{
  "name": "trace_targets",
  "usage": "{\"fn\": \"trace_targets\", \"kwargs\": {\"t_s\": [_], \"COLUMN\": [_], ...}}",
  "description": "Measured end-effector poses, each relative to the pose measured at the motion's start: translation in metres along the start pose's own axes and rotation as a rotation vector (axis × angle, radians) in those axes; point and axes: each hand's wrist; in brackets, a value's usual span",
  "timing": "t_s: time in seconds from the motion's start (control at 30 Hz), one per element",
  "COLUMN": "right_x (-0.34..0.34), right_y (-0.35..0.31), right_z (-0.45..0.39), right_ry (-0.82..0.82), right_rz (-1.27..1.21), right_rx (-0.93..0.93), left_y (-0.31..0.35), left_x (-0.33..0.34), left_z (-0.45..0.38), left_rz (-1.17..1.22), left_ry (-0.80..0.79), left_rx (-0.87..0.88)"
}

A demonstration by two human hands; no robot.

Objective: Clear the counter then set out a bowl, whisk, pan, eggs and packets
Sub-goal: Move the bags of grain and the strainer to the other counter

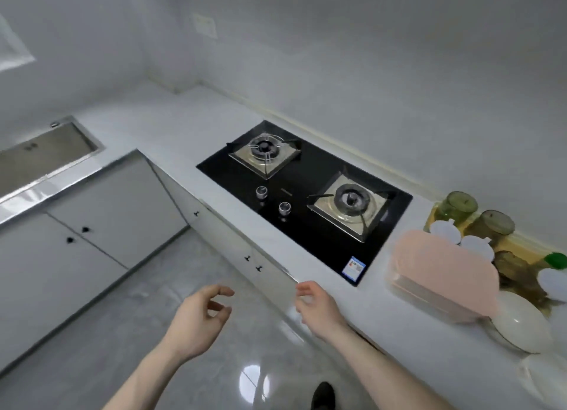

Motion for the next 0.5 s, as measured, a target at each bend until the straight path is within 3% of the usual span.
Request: {"fn": "trace_targets", "kwargs": {"t_s": [0.2, 0.5], "right_x": [0.130, 0.278], "right_y": [-0.118, -0.216], "right_z": [0.036, 0.099], "right_ry": [-0.263, -0.446], "right_rz": [0.213, 0.239], "right_rx": [-0.256, -0.481], "left_y": [-0.107, -0.219], "left_x": [-0.113, -0.231], "left_z": [0.072, 0.162], "left_rz": [0.007, -0.012], "left_ry": [0.219, 0.421], "left_rx": [-0.117, -0.231]}}
Point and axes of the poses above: each hand's wrist, its own z-axis away from the middle knuckle, its own x-axis out of the palm, y = z × x, and after that the axes turned 3 degrees about y, right-handed
